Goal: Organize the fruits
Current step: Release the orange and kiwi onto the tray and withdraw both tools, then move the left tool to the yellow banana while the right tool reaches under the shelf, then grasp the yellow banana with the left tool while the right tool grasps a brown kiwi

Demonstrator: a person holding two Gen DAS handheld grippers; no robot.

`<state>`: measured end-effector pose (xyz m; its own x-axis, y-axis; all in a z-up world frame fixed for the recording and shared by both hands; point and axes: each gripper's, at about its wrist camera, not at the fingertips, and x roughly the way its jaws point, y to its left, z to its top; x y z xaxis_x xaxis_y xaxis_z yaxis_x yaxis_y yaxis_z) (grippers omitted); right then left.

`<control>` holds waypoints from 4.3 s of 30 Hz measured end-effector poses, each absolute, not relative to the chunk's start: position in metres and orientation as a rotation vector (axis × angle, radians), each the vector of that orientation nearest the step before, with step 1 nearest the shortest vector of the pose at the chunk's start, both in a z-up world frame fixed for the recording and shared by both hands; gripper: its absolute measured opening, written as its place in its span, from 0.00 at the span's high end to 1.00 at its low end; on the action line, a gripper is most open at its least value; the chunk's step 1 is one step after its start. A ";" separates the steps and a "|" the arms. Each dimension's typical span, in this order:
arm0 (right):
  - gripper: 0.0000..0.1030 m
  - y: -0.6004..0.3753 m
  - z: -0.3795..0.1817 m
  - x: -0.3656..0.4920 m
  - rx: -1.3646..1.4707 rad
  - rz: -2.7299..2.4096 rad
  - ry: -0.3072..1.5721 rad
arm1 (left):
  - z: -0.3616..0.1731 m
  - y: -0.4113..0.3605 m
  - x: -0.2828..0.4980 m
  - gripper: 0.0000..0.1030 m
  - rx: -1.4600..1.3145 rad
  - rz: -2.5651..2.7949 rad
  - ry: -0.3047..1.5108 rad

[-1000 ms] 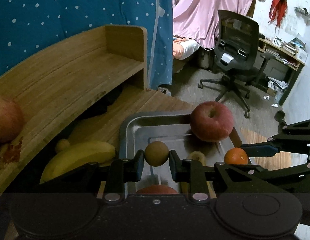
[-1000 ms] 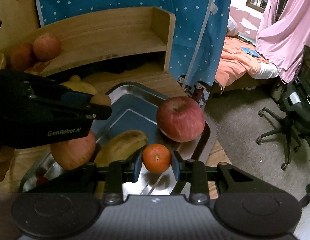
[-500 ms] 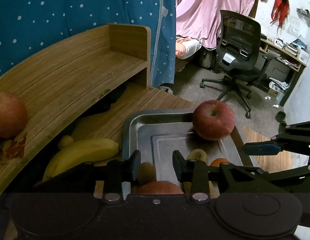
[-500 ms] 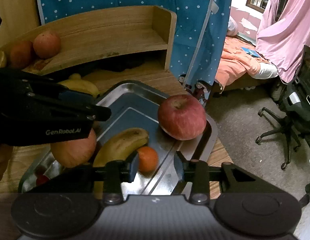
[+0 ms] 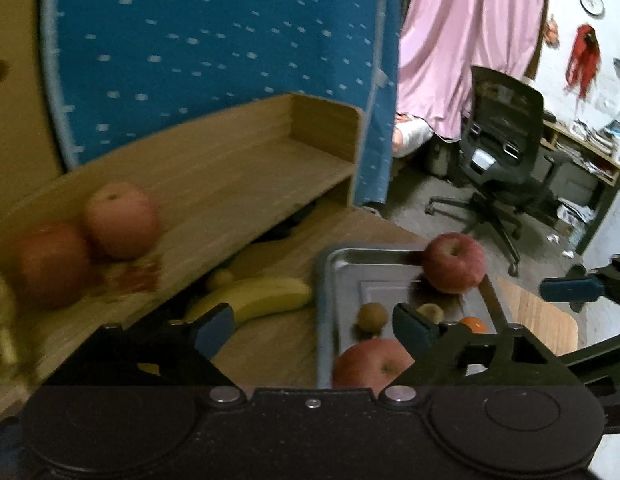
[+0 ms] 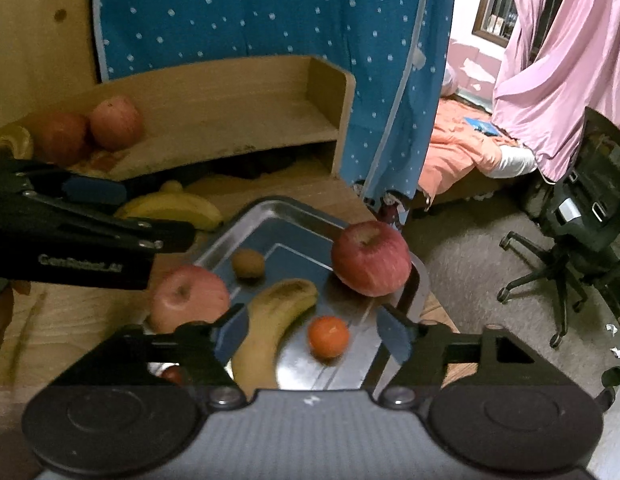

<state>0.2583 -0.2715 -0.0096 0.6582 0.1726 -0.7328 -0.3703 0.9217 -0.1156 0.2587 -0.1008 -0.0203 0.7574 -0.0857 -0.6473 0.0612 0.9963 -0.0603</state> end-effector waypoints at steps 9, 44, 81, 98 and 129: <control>0.05 -0.249 0.011 0.212 -0.251 0.295 0.755 | -0.009 -0.058 0.205 0.01 -0.058 -0.023 0.678; 0.00 -0.207 -0.042 0.131 -0.128 0.262 1.200 | -0.055 0.020 0.090 0.01 -0.098 0.167 0.932; 0.00 -0.182 -0.005 0.264 -0.335 0.614 0.959 | -0.061 -0.025 0.216 0.01 -0.099 0.182 0.909; 0.11 -0.179 -0.031 0.413 -0.249 0.764 0.907 | -0.088 -0.062 0.304 0.06 0.049 0.111 0.850; 0.48 -0.139 -0.072 0.449 -0.201 0.873 0.977 | -0.099 -0.060 0.309 0.64 0.005 0.121 0.853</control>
